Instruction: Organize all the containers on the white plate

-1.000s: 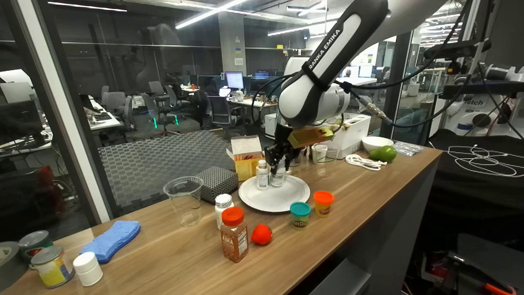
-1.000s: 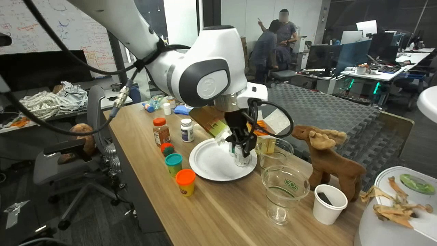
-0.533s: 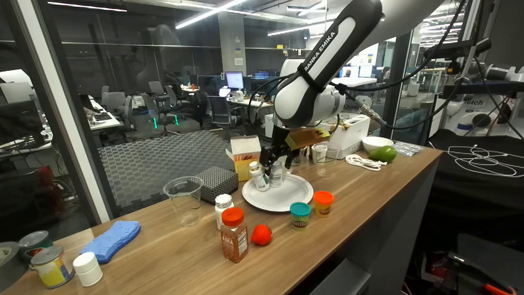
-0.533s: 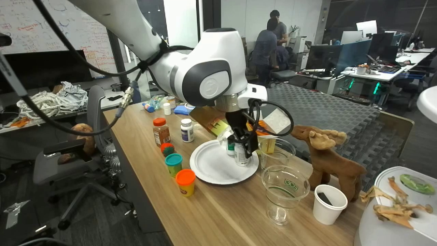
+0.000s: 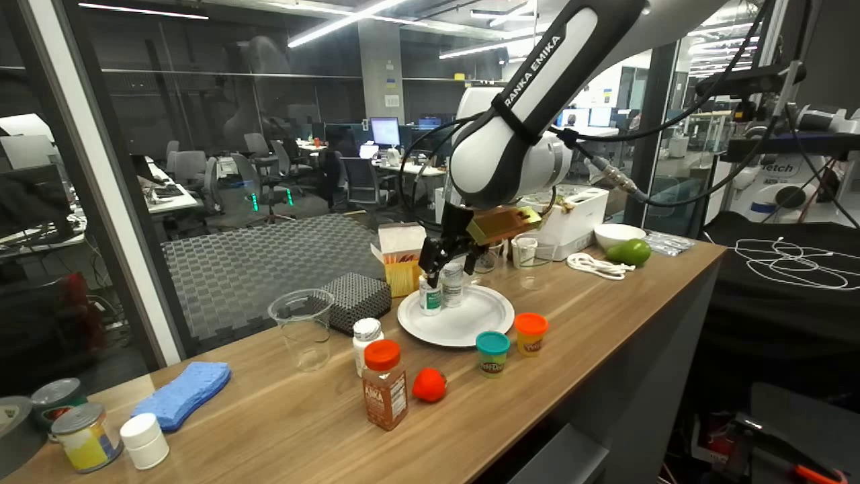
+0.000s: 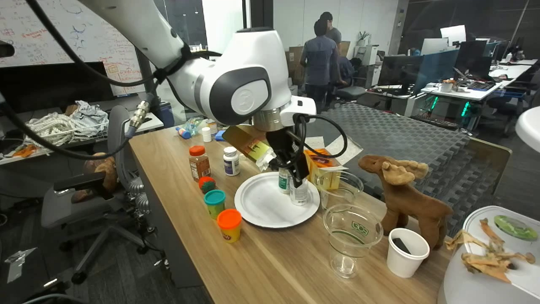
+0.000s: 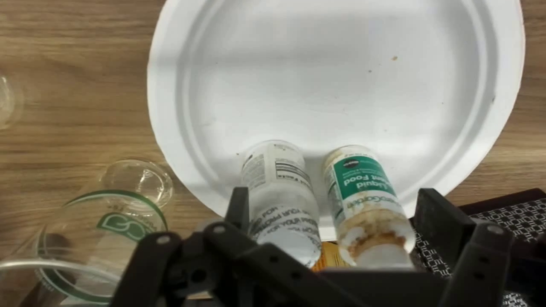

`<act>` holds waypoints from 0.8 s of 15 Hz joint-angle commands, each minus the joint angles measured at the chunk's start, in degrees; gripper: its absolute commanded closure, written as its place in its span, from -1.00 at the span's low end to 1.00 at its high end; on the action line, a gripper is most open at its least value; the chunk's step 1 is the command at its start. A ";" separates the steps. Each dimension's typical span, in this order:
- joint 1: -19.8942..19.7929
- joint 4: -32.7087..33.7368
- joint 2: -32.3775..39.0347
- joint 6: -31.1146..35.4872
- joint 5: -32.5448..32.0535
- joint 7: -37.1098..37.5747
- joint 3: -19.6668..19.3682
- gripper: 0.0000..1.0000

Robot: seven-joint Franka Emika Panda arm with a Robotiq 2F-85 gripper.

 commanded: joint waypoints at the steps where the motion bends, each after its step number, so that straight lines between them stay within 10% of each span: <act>1: 1.10 -5.68 -5.32 2.60 -1.21 -0.13 -0.45 -1.00; 12: 1.14 -19.57 -18.99 -8.98 -3.94 4.06 -2.52 -1.00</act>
